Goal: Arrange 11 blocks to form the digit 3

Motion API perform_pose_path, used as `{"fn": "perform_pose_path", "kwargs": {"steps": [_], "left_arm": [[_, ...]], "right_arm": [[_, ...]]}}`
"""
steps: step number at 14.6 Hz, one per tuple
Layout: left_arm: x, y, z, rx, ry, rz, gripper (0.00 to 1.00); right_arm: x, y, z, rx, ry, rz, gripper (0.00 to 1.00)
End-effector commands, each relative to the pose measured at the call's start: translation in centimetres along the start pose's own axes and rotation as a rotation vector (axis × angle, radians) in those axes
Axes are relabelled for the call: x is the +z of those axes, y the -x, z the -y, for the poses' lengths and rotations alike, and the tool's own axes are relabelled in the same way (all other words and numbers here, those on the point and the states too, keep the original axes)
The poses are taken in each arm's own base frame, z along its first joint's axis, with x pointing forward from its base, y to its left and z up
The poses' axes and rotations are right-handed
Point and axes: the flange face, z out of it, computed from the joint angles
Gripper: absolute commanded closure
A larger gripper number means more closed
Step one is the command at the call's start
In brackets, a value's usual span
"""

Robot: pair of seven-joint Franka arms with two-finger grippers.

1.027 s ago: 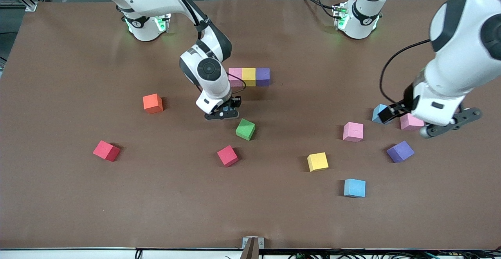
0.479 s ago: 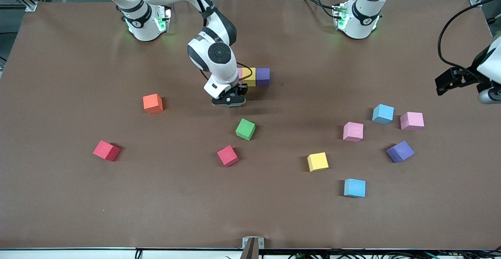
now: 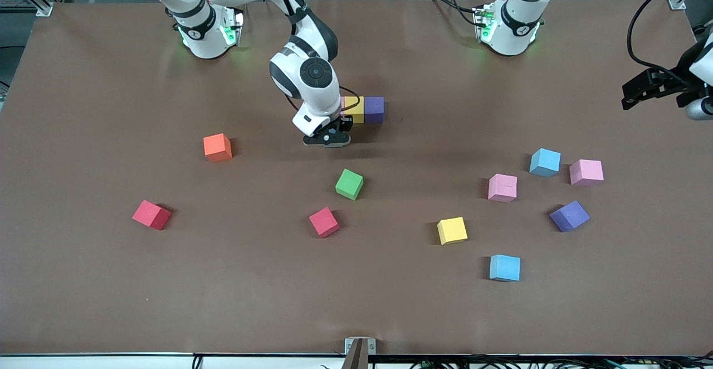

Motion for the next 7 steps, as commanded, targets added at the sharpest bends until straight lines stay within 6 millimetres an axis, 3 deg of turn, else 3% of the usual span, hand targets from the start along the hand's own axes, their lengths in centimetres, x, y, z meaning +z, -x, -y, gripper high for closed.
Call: {"fn": "perform_pose_path", "kwargs": {"steps": [1,7], "left_arm": [[-0.41,0.87,-0.51,0.012,0.012,0.0,0.0],[-0.47,0.82,-0.43,0.011,0.012,-0.002,0.0]], "right_arm": [[-0.6,1.22,-0.13,0.014,-0.003,-0.017,0.98],[-0.36,1.53,0.07,0.029,-0.001,-0.015,0.97]]}}
